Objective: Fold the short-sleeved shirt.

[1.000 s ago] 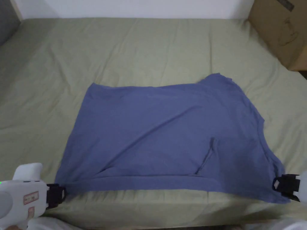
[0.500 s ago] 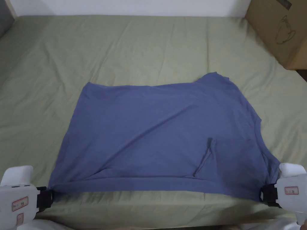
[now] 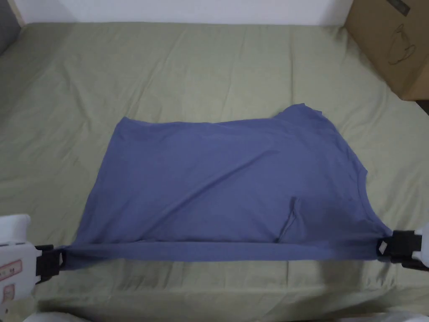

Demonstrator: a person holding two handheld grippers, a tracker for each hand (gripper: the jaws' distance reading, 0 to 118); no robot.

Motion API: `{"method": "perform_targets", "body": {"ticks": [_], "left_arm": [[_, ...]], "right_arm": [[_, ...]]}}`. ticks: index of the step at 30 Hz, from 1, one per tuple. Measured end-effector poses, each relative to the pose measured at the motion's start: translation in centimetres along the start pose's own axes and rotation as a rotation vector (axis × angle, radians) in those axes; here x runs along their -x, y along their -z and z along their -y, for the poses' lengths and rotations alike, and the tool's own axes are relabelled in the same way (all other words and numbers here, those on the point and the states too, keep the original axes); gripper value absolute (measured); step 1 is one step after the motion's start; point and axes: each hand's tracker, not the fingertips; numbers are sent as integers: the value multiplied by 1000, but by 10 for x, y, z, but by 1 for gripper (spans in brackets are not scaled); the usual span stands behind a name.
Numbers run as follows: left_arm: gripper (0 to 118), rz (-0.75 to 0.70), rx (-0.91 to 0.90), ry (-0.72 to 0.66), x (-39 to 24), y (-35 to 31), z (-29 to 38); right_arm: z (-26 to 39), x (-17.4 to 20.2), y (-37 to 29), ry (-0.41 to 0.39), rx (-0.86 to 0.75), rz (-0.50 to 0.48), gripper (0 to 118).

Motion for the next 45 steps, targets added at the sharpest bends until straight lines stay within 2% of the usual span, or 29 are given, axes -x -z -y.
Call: {"method": "perform_targets", "body": {"ticks": [5, 9, 13, 14, 16, 17, 19, 21, 22, 24, 25, 26, 27, 28, 30, 32, 34, 35, 36, 38, 39, 42, 43, 44, 45], "left_arm": [[0, -10, -19, 31, -10, 19, -51], [0, -34, 1, 43, -16, 55, -89], [3, -81, -32, 45, -20, 86, -109], [21, -105, -42, 48, -22, 89, -110], [56, -133, -14, 65, -21, 92, -110], [68, -125, -3, 60, -21, 90, -108], [69, -83, 1, 48, -15, 80, -97], [68, -75, 0, 37, -10, 69, -85], [63, -72, 4, 18, -8, 61, -77], [23, -45, -24, -37, -2, 45, -59], [8, -21, -43, -64, -1, 36, -48], [4, -9, -55, -80, 0, 30, -38], [0, -10, -73, -96, 1, 21, -26], [0, 4, -64, -96, 4, 18, -19], [0, 31, -42, -129, 4, 16, -8], [0, 50, -38, -136, 6, 22, -6], [0, 30, -49, -148, 2, 30, -9], [10, 18, -52, -162, 1, 34, -12], [34, 5, -45, -163, -1, 42, -18], [93, 7, -24, -164, -6, 56, -25], [99, 20, -20, -176, -9, 63, -28], [94, 46, 10, -230, -9, 92, -40], [82, 41, 24, -244, -12, 102, -40], [63, 16, 40, -244, -14, 112, -40], [53, -106, 72, -194, -20, 116, -41]], "right_arm": [[-55, 14, 19, -4, -30, 17, 11], [-95, 23, 56, 53, -8, 25, 11], [-115, 24, 95, 106, 18, 75, 11], [-117, 22, 104, 113, 19, 105, 23], [-114, 22, 111, 64, 16, 176, 75], [-112, 22, 110, 45, 21, 205, 93], [-103, 21, 96, 10, -10, 179, 93], [-95, 21, 80, -58, -31, 153, 92], [-89, 20, 70, -77, -54, 158, 92], [-72, 18, 48, -101, -79, 147, 87], [-62, 15, 37, -107, -89, 121, 82], [-51, 15, 28, -121, -104, 86, 56], [-40, 13, 20, -119, -100, 98, 21], [-31, 12, 15, -126, -105, 101, 4], [-18, 8, 22, -101, -79, 138, 4], [-10, 2, 30, -114, -40, 85, 4], [-4, 2, 38, -92, -27, 106, 4], [-3, 1, 39, -78, -27, 102, 4], [-3, 0, 39, -61, -27, 86, 4], [-4, 0, 39, -39, -32, 75, 4], [-4, 0, 39, -36, -35, 80, 4], [-6, -2, 40, -29, -43, 91, 4], [-6, -2, 40, -27, -48, 82, 4], [-7, -1, 41, -24, -51, 72, 4], [-8, -1, 41, -25, -49, 65, 4]]}}
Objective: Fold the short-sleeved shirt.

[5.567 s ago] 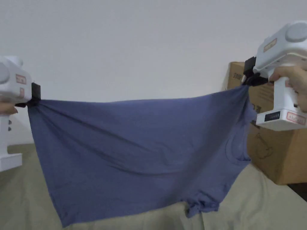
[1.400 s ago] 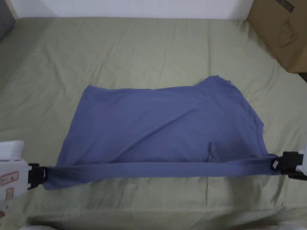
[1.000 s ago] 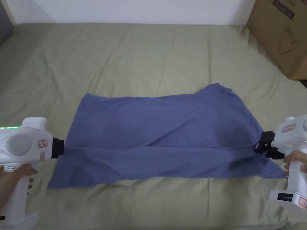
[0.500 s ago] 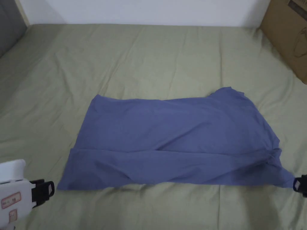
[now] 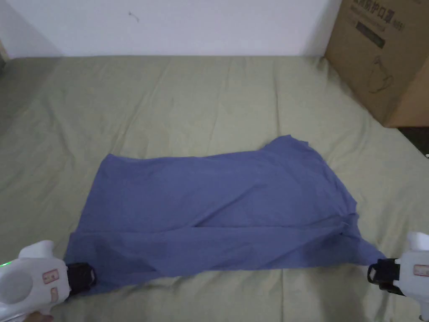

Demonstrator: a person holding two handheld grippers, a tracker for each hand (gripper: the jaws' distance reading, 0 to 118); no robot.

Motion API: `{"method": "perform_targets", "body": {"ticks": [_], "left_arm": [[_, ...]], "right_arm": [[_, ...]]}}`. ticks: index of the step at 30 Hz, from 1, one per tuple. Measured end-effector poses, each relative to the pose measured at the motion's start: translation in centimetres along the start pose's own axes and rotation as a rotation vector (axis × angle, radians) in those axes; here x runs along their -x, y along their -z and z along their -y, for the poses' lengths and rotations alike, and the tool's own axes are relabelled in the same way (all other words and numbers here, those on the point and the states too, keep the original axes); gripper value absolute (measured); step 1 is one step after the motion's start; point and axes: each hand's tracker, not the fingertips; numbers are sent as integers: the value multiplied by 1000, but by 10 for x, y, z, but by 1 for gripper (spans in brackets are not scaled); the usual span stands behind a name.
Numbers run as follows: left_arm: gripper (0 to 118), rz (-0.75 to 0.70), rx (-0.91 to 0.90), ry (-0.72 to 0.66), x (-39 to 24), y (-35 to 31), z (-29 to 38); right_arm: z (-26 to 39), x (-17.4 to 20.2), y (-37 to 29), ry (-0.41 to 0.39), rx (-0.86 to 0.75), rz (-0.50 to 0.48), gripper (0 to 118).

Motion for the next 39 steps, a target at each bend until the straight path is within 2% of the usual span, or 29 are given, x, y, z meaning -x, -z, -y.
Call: {"method": "perform_targets", "body": {"ticks": [1, 2, 3, 4, 5, 7, 8, 11, 14, 15, 17, 18, 19, 20, 21, 22, 24, 27, 30, 32, 34, 35, 36, 37, 38, 39], "left_arm": [[50, 8, -20, 22, -3, -5, 1], [36, 40, -33, 26, -5, -11, 1], [8, 32, -48, 36, -10, -22, 7], [5, 56, -53, 23, -6, -25, 4], [5, 123, -37, -27, -4, -25, 1], [5, 133, -16, -62, 5, -27, -2], [5, 143, -13, -73, 5, -30, -4], [5, 146, -20, -49, 3, -40, -5], [5, 127, -25, 12, -7, -46, -10], [5, 125, -27, 20, -4, -46, -8], [5, 117, -30, 42, -9, -51, -10], [5, 120, -37, 46, -10, -54, -11], [5, 122, -36, 52, -5, -54, -11], [5, 116, -34, 62, -6, -57, -12], [5, 112, -38, 79, -8, -59, -13], [5, 117, -43, 94, -9, -63, -13], [5, 113, -47, 108, -5, -70, -11], [5, 114, -47, 135, 2, -83, -3], [5, 104, -34, 144, 8, -94, 13], [5, 103, -12, 149, 13, -93, 30], [5, 70, 24, 203, 12, -82, 45], [8, 57, 36, 213, 13, -73, 49], [20, 54, 43, 210, 12, -66, 51], [43, 24, 59, 199, 10, -64, 51], [70, -23, 82, 207, 10, -62, 49], [79, -26, 63, 216, 13, -62, 47]], "right_arm": [[-2, 1, 1, 0, 1, 0, 4], [-3, 2, 1, -3, 1, 1, 4], [-6, 3, 3, -12, -3, 0, 6], [-10, 4, 7, -22, -8, 6, 10], [-14, 4, 11, -30, -8, 13, 33], [-28, 7, 25, -52, 8, 41, 81], [-34, 8, 32, -59, 19, 60, 88], [-49, 13, 57, -86, 30, 75, 88], [-52, 18, 91, -134, 179, 123, 83], [-49, 22, 94, -154, 160, 140, 73], [-51, 28, 78, -131, 125, 107, 32], [-52, 29, 71, -99, 104, 50, 22], [-52, 30, 70, -74, 127, 21, 22], [-52, 33, 71, -82, 138, 47, 12], [-51, 38, 67, -129, 131, 86, 12], [-50, 38, 65, -137, 127, 78, 12], [-50, 31, 56, -92, 125, 61, 12], [-48, 13, 31, -8, 100, -15, 12], [-32, -7, 11, -8, 110, -6, 12], [-11, -21, 9, 22, 138, -8, 12], [10, -29, 17, 31, 166, -5, 12], [17, -31, 21, 34, 166, -11, 13], [22, -33, 23, 43, 156, -17, 22], [22, -30, 21, 53, 129, 1, 38], [20, -29, 17, 55, 118, 28, 67], [15, -29, 13, 51, 114, 56, 84]]}}
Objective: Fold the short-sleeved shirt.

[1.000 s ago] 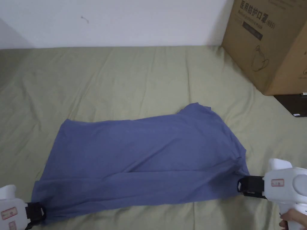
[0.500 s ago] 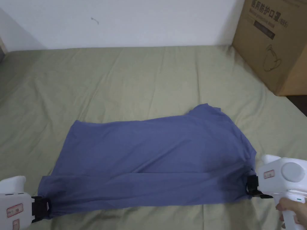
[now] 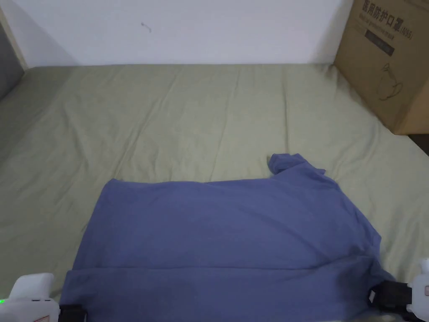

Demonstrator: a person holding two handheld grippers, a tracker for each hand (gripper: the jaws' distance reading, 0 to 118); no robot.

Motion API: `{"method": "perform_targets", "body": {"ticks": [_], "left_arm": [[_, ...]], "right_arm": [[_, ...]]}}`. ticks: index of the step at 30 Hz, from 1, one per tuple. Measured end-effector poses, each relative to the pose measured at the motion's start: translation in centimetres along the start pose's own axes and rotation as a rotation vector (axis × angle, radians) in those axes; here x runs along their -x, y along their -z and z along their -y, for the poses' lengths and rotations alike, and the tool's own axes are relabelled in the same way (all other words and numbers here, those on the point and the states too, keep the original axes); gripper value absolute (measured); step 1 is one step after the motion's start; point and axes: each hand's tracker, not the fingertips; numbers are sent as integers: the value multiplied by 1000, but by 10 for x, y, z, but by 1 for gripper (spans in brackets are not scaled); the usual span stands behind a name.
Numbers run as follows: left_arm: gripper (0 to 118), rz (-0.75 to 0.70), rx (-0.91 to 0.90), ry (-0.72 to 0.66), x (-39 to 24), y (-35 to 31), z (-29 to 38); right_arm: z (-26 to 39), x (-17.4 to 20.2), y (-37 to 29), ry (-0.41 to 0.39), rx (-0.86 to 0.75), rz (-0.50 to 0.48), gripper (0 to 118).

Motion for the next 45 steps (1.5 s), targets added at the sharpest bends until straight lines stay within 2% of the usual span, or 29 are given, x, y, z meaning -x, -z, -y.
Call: {"method": "perform_targets", "body": {"ticks": [2, 5, 6, 8, 9, 10, 11, 12, 15, 17, 20, 21, 23, 24, 27, 31, 32, 33, 34, 35, 36, 37, 38, 39, 40, 41, 42, 44, 45], "left_arm": [[81, 51, -64, -1, 7, -13, -5], [80, 65, -119, -82, 16, -38, -22], [75, 73, -147, -93, 18, -44, -30], [40, 90, -188, -75, 16, -50, -45], [30, 92, -224, -76, 14, -47, -53], [30, 84, -226, -87, 12, -40, -61], [0, 75, -227, -101, 9, -33, -67], [0, 81, -214, -96, 3, -26, -72], [0, 128, -194, -100, -6, -4, -86], [0, 147, -185, -98, -11, 0, -97], [0, 121, -186, -62, -20, 10, -118], [0, 119, -186, -62, -19, 15, -125], [0, 122, -181, -71, -21, 22, -139], [0, 128, -187, -75, -21, 25, -144], [0, 136, -175, -63, -21, 39, -156], [0, 110, -153, -46, -24, 51, -165], [0, 107, -148, -48, -25, 52, -167], [0, 109, -144, -54, -22, 56, -167], [0, 114, -136, -57, -19, 59, -169], [3, 115, -132, -64, -16, 62, -171], [17, 111, -131, -69, -18, 62, -177], [41, 102, -132, -75, -16, 63, -181], [60, 97, -137, -81, -14, 64, -185], [71, 107, -135, -80, -12, 66, -193], [71, 123, -136, -83, -10, 68, -202], [104, 137, -137, -96, -8, 72, -211], [115, 142, -140, -101, -5, 75, -220], [114, 139, -129, -98, -5, 86, -246], [114, 90, -109, -81, -6, 94, -256]], "right_arm": [[-11, 1, -15, -34, -48, 17, 86], [-30, 9, -42, -81, -130, 36, 86], [-39, 13, -49, -88, -160, 22, 85], [-53, 24, -56, -99, -195, -25, 76], [-60, 30, -57, -95, -201, -46, 70], [-67, 38, -53, -98, -204, -50, 63], [-71, 45, -46, -84, -214, -35, 28], [-75, 51, -36, -53, -209, -8, 0], [-86, 66, -6, -86, -105, -83, 0], [-102, 82, 6, -172, -99, -68, 0], [-147, 99, 24, -203, -131, -52, 1], [-165, 105, 31, -214, -136, -54, 25], [-199, 120, 47, -244, -125, -11, 85], [-214, 126, 58, -282, -116, -10, 101], [-254, 140, 93, -343, -102, 2, 100], [-277, 145, 137, -348, -56, 59, 98], [-278, 145, 143, -346, -45, 47, 89], [-277, 145, 148, -344, -17, 18, 57], [-274, 147, 153, -338, 25, -25, 54], [-268, 152, 156, -364, 3, 44, 53], [-265, 157, 152, -426, -28, 62, 44], [-265, 160, 148, -448, -25, 65, 27], [-265, 159, 144, -422, -24, 46, 14], [-265, 159, 141, -410, -30, 39, 9], [-266, 157, 138, -386, -27, 5, 9], [-267, 156, 137, -380, -19, 1, 7], [-266, 156, 137, -379, -24, 7, 7], [-266, 156, 137, -375, -23, 6, 7], [-265, 156, 138, -374, -24, 9, 7]]}}
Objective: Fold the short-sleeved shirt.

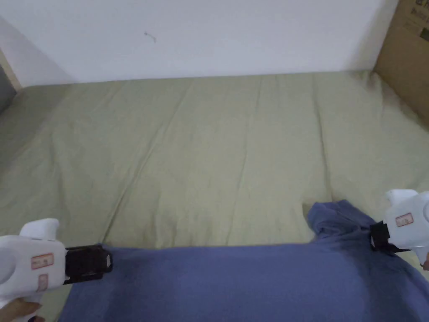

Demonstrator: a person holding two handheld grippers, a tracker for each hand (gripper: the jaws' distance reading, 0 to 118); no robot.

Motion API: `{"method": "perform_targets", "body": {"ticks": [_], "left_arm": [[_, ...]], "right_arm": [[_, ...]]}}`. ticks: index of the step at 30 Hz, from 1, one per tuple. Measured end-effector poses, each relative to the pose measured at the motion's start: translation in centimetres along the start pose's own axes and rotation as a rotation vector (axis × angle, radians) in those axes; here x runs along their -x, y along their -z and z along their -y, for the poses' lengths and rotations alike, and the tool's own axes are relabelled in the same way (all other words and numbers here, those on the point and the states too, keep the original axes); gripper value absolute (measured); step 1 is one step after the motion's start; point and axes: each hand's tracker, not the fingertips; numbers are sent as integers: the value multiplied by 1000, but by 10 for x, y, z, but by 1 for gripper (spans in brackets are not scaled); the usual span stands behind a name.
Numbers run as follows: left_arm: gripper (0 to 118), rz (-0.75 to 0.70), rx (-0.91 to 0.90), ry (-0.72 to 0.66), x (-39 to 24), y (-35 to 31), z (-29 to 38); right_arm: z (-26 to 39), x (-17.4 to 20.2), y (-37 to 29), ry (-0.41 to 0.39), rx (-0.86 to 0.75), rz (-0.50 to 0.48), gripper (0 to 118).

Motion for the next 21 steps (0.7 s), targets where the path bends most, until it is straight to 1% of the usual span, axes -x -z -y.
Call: {"method": "perform_targets", "body": {"ticks": [2, 4, 5, 6, 7, 8, 9, 10, 11, 12, 13, 14, 15, 16, 17, 21], "left_arm": [[114, -30, -17, 18, -1, 21, -15], [113, -55, 6, 17, -9, 40, -29], [111, -63, 19, 28, -12, 49, -32], [104, -64, 34, 38, -15, 60, -34], [86, -59, 75, 55, -21, 72, -35], [77, -106, 144, 103, -26, 84, -33], [75, -130, 90, 130, -33, 82, -32], [69, -169, 113, 144, -38, 71, -35], [42, -150, 102, 155, -43, 67, -39], [8, -151, 90, 162, -45, 61, -39], [1, -151, 95, 160, -46, 57, -40], [1, -124, 101, 146, -45, 53, -40], [1, -86, 110, 126, -45, 46, -42], [1, -99, 103, 136, -44, 38, -38], [1, -96, 98, 141, -45, 29, -35], [1, -34, 23, 158, -37, -27, -18]], "right_arm": [[-1, 0, 1, 7, 7, 1, 7], [-1, 0, 1, 12, 7, 2, 7], [-1, 2, 1, 13, 8, 1, 7], [-1, 1, 1, 17, 9, 0, 7], [-1, 1, 1, 24, 13, -2, 7], [-1, 1, 2, 31, 14, -3, 7], [-1, 2, 1, 41, 15, -5, 7], [-2, 2, 0, 44, 15, -5, 7], [-2, 2, -2, 42, 15, -5, 7], [-3, 2, -5, 45, 15, -7, 7], [-4, 2, -9, 56, 13, -10, 7], [-3, 2, -16, 82, -4, -10, 7], [-3, 1, -25, 126, -20, -23, 7], [-3, 0, -36, 158, -36, -46, 7], [-2, -1, -47, 159, -46, -50, 7], [16, -6, -105, 120, -111, -54, 7]]}}
